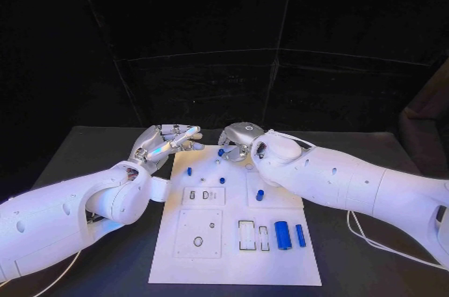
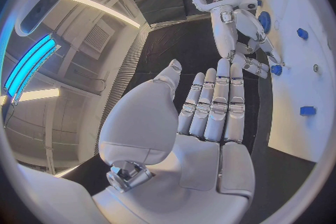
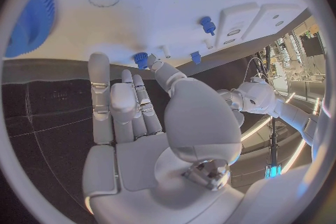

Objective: Assemble the parts on the task board

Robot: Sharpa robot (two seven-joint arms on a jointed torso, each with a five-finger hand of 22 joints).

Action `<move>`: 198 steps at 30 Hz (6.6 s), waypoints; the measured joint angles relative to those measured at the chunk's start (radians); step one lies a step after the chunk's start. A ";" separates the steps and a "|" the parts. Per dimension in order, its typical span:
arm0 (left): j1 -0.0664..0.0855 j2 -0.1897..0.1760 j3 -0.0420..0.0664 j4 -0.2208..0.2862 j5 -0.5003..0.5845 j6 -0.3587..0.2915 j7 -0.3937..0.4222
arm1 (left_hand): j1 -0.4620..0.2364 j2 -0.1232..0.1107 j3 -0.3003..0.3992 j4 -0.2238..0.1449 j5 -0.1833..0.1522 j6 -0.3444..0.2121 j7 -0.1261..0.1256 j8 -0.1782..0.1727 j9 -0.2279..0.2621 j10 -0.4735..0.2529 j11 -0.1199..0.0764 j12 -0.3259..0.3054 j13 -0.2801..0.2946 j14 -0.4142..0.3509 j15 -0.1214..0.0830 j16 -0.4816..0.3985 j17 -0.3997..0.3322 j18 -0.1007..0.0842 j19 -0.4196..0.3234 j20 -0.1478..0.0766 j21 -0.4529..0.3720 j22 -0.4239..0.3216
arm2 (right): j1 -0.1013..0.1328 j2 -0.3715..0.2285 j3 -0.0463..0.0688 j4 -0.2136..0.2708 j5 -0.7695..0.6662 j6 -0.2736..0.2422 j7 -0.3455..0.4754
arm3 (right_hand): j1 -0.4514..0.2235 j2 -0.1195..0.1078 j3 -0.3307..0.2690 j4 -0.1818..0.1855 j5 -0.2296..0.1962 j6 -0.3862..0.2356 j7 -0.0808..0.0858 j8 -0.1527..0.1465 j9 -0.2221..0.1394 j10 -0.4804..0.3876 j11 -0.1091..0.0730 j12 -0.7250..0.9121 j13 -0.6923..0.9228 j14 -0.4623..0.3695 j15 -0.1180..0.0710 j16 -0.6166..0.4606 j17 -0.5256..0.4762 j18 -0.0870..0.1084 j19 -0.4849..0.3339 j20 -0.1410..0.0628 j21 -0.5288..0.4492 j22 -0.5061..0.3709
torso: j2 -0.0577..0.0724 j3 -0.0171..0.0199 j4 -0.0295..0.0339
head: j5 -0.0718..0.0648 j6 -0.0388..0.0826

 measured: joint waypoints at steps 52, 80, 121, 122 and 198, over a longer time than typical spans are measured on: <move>0.000 0.004 -0.007 -0.029 -0.001 0.022 -0.011 | 0.004 0.004 0.003 -0.003 0.000 0.000 0.000 -0.004 0.000 0.000 0.000 -0.004 0.000 0.000 0.000 -0.010 0.002 0.000 0.000 0.000 0.000 -0.002 | 0.002 -0.277 0.036 0.198 0.155 0.171 -0.151 | 0.166 0.013 -0.361 0.287 0.119 -0.052 -0.013 0.089 0.009 0.310 -0.041 1.220 1.150 0.007 -0.022 0.285 0.417 -0.039 0.159 -0.023 0.273 0.406 | -0.006 0.0025 -0.0167 | -0.015 -0.005; 0.000 0.004 -0.008 -0.036 -0.001 0.031 -0.019 | 0.004 0.004 0.006 -0.005 0.000 0.000 0.000 -0.004 0.000 0.000 0.000 -0.008 0.000 -0.004 0.004 -0.010 0.003 0.000 0.000 0.000 -0.004 -0.003 | 0.002 -0.297 0.036 0.211 0.110 0.183 -0.152 | 0.192 0.018 -0.320 0.247 0.102 -0.053 -0.006 0.096 0.004 0.317 -0.041 1.226 1.161 0.007 -0.022 0.289 0.417 -0.055 0.166 -0.023 0.288 0.425 | -0.006 0.0029 -0.0166 | -0.016 -0.013; 0.000 0.001 -0.009 -0.038 -0.001 0.039 -0.029 | 0.017 0.017 0.014 -0.014 0.000 0.000 0.000 -0.012 0.000 0.000 0.000 -0.015 0.000 -0.004 0.004 -0.018 0.006 0.000 0.000 0.000 -0.008 -0.006 | 0.001 -0.205 0.035 0.334 -0.081 0.030 -0.213 | 0.125 -0.007 -0.162 0.226 0.189 0.054 -0.032 0.111 0.002 0.360 -0.062 1.270 1.234 0.003 -0.033 0.293 0.416 -0.071 0.201 -0.039 0.334 0.515 | -0.005 0.0023 -0.0146 | -0.005 -0.009; 0.000 0.001 -0.009 -0.039 -0.001 0.039 -0.029 | 0.017 0.017 0.014 -0.014 0.000 0.000 0.000 -0.012 0.000 0.000 0.000 -0.015 0.000 -0.004 0.004 -0.018 0.006 0.000 0.000 0.000 -0.008 -0.006 | 0.001 -0.196 0.035 0.331 -0.084 0.028 -0.214 | 0.124 -0.006 -0.162 0.226 0.188 0.055 -0.032 0.111 0.002 0.360 -0.062 1.270 1.234 0.003 -0.033 0.293 0.416 -0.071 0.201 -0.039 0.334 0.515 | -0.005 0.0024 -0.0146 | -0.004 -0.009; 0.001 0.011 -0.009 -0.058 -0.001 0.039 -0.028 | 0.021 0.021 0.022 -0.022 0.000 0.000 0.000 -0.015 0.000 0.000 0.000 -0.019 0.000 -0.004 0.004 -0.026 0.009 0.000 0.000 0.000 -0.012 -0.007 | -0.011 -0.056 0.003 0.173 0.006 0.151 -0.160 | -0.044 -0.009 -0.405 0.443 0.126 -0.030 0.002 0.006 0.002 0.338 -0.026 1.239 1.224 0.005 -0.020 0.304 0.417 -0.070 0.209 -0.019 0.346 0.530 | -0.006 0.0035 -0.0166 | 0.008 -0.033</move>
